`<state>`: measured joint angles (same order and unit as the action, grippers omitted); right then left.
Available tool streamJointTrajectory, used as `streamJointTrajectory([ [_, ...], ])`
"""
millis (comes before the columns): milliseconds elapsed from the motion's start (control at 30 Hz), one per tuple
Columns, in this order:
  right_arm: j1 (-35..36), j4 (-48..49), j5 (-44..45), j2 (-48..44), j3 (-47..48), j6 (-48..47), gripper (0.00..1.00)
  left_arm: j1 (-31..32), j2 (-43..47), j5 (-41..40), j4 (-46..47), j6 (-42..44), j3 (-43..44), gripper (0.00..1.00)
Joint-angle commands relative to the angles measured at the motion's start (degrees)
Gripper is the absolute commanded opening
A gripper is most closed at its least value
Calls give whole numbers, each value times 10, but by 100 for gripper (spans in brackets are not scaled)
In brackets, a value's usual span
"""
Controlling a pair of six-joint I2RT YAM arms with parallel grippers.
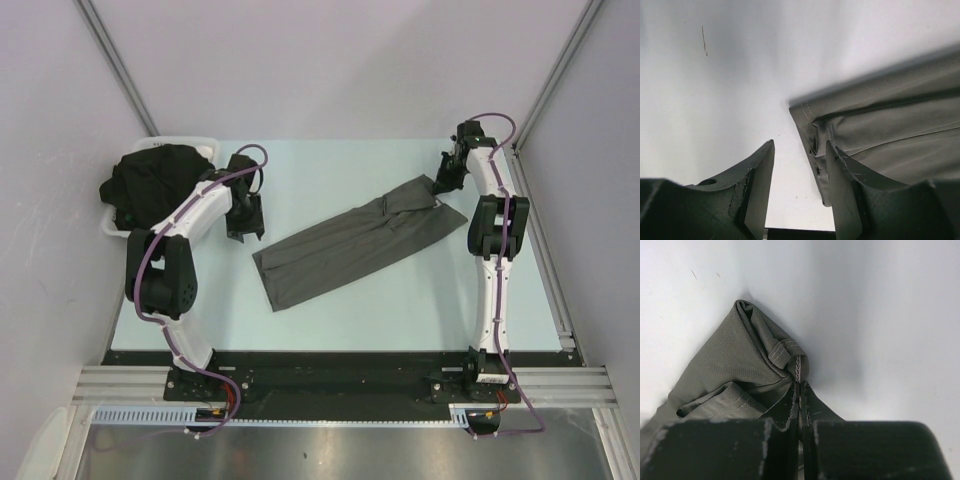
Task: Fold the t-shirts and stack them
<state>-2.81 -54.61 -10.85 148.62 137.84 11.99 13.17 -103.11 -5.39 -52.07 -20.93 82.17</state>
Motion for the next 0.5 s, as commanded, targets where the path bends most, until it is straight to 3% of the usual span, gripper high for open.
streamJointTrajectory([
  [0,2,75,-23,23,24,30,0,3,32,-1,-9,5,-1,51],
  [467,17,220,-32,24,45,60,0,12,46,23,23,-17,-61,52],
])
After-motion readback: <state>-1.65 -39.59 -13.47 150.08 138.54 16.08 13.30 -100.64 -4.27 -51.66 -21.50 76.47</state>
